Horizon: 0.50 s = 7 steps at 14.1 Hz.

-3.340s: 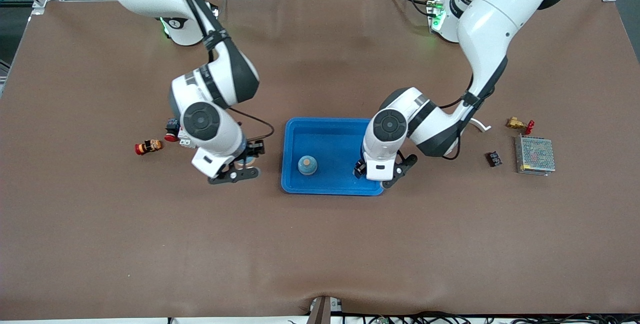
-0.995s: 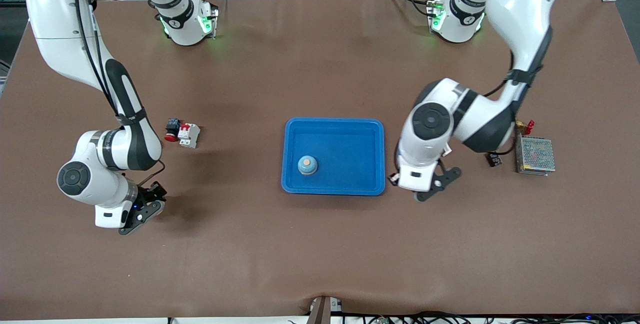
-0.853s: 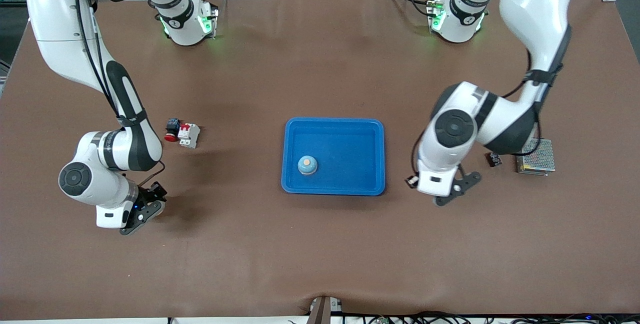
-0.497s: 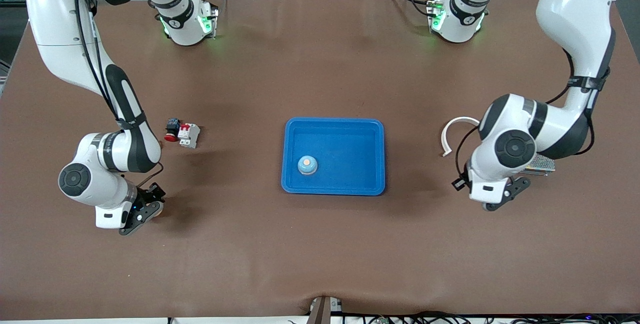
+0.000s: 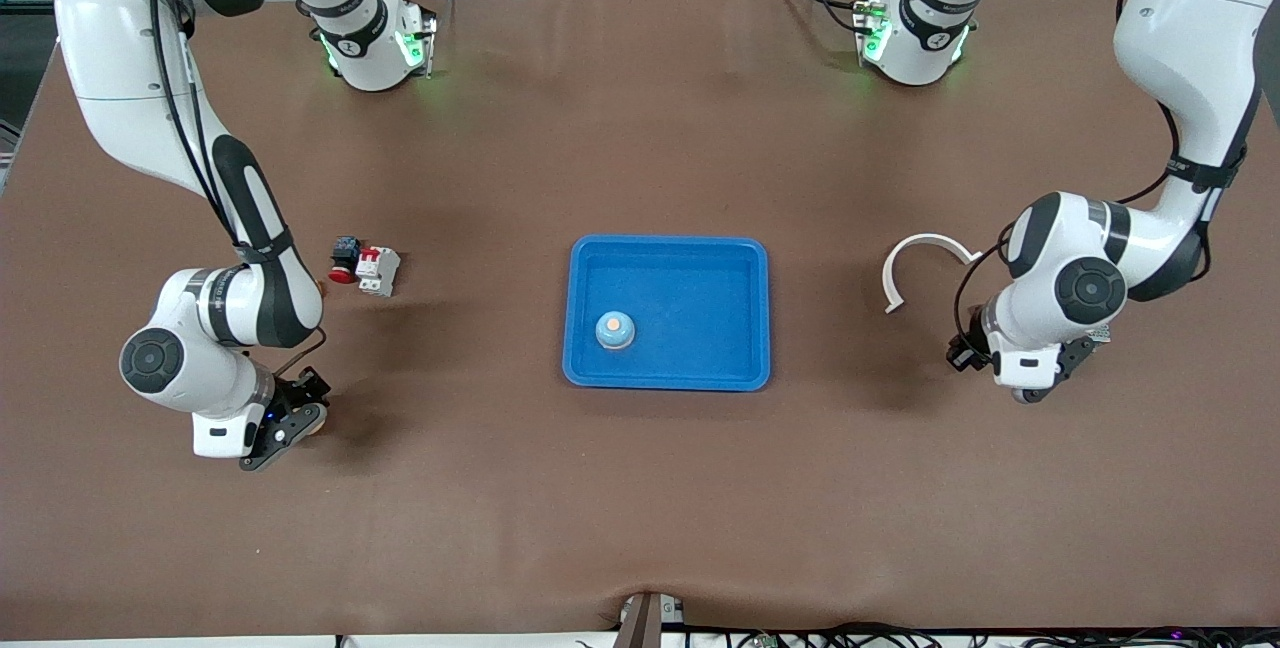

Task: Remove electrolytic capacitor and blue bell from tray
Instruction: 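Place the capacitor beside the first while the right gripper lowers the bell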

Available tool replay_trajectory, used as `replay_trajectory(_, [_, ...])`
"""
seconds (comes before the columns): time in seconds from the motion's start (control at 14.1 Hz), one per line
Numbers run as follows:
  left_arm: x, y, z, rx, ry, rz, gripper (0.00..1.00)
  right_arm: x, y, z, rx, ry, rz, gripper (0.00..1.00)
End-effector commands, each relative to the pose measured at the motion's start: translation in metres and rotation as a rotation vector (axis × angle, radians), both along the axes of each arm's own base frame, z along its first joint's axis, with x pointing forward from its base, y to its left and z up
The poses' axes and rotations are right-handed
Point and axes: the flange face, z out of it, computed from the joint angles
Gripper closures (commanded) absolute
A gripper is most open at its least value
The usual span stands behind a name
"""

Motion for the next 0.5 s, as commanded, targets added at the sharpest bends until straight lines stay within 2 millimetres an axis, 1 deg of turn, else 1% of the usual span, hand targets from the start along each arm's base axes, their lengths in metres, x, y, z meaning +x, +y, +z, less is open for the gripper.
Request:
replay_trajectory(0.0, [-0.018,-0.001,-0.003,-0.024,-0.025,0.013,1.00,0.002,-0.004,0.000,0.009,-0.012,0.012,0.48])
replay_trajectory(0.07, [-0.019,-0.001,-0.004,-0.024,-0.023,0.013,1.00,0.003,-0.003,0.000,0.010,-0.014,0.013,0.48])
replay_trajectory(0.14, [-0.020,-0.002,-0.007,-0.026,-0.016,0.010,0.98,0.003,-0.003,-0.001,0.010,-0.015,0.013,0.47])
replay_trajectory(0.21, [-0.021,-0.003,-0.014,-0.028,-0.006,0.003,0.62,0.003,-0.003,-0.001,0.011,-0.018,0.011,0.40])
replay_trajectory(0.28, [-0.021,-0.004,-0.015,-0.028,-0.005,0.000,0.19,0.003,-0.003,-0.001,0.011,-0.018,0.009,0.30])
replay_trajectory(0.36, [-0.020,-0.004,-0.013,-0.027,-0.009,0.000,0.00,0.003,-0.003,-0.001,0.011,-0.018,0.009,0.21])
replay_trajectory(0.43, [-0.019,-0.006,-0.010,-0.022,-0.009,-0.002,0.00,0.003,-0.003,-0.001,0.011,-0.018,0.009,0.15])
